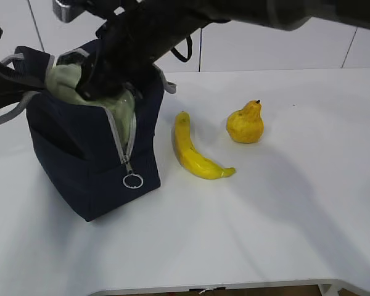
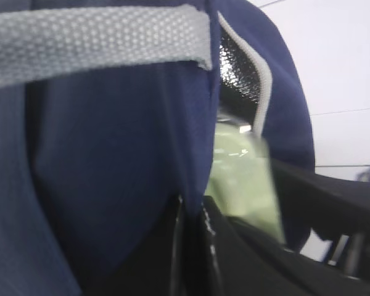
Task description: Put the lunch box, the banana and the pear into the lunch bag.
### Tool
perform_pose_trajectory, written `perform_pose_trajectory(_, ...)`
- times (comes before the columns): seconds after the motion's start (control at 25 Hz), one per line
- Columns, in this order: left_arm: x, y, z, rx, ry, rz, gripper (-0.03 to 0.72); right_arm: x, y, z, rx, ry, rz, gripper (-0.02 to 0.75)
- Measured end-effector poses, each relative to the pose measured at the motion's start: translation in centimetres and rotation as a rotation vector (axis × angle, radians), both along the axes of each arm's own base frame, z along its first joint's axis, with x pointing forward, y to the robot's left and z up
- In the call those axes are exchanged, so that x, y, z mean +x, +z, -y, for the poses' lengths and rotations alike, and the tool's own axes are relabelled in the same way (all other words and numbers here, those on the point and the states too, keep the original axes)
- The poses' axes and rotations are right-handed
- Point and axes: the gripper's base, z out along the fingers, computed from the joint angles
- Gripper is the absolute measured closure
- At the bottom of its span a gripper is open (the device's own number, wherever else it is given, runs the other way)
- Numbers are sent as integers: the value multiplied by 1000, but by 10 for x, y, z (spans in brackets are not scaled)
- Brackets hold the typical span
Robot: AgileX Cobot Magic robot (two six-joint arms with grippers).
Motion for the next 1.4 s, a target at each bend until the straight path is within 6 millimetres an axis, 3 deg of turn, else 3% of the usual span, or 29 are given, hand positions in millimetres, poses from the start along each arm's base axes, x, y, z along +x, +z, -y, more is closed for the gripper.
perform_pose_trajectory(0.8, 0, 0, 0, -2, 1, 0, 699, 13, -51, -11, -93, 34, 0, 360)
perform_pose_trajectory(1.4, 0, 0, 0, 6, -6, 5, 699, 12, -51, -13, -89, 55, 7, 309)
